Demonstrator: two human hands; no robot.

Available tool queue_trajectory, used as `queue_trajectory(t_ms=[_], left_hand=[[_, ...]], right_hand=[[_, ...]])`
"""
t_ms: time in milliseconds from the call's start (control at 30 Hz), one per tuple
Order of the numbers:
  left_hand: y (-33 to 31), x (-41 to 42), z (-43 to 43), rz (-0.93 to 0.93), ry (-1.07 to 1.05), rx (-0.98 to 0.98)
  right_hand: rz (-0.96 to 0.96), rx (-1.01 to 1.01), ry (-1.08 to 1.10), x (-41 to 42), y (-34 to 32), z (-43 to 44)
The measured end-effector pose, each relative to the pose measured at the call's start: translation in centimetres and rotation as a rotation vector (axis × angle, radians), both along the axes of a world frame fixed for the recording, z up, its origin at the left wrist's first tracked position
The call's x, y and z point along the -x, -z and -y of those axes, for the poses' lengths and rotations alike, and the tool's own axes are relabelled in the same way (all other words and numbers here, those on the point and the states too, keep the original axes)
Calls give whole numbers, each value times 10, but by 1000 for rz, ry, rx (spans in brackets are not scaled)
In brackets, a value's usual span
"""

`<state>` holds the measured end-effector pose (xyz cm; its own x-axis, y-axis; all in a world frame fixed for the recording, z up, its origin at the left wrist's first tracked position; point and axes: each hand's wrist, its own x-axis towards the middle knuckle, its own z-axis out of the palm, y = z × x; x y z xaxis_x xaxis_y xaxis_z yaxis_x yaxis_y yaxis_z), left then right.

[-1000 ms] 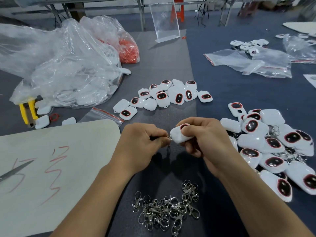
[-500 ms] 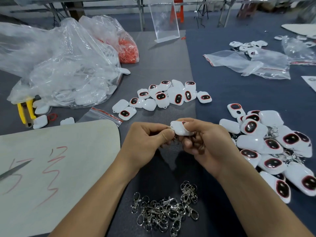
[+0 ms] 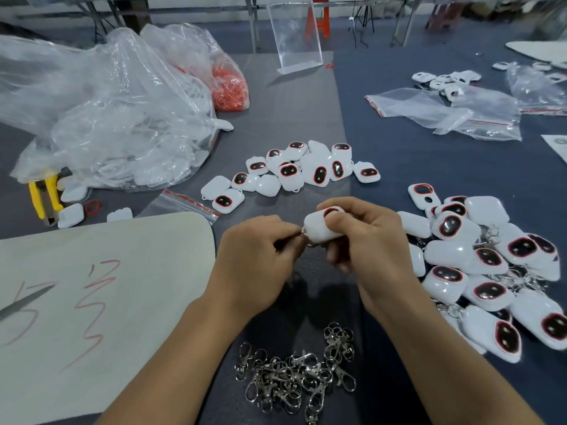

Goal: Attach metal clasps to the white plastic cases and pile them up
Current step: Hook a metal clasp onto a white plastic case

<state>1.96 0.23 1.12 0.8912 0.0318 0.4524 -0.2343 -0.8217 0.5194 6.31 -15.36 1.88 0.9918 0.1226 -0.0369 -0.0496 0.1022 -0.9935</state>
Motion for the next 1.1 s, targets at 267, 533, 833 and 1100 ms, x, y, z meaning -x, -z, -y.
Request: queue_trajectory(t_ms=[267,533,833,1100], left_hand=[[1,-7,-1,-266,127,643],[9,-6,2,-89,-4,374],[6,-7,4,-114,22,509],[3,-4,1,75,42,-236]], right_hand=[[-400,-233,-125,-10,-1,11],[-417,-212,-118,-11,0,8],[-356,-204,-95,-7,3,5],[270,315,64,4,10,-1]])
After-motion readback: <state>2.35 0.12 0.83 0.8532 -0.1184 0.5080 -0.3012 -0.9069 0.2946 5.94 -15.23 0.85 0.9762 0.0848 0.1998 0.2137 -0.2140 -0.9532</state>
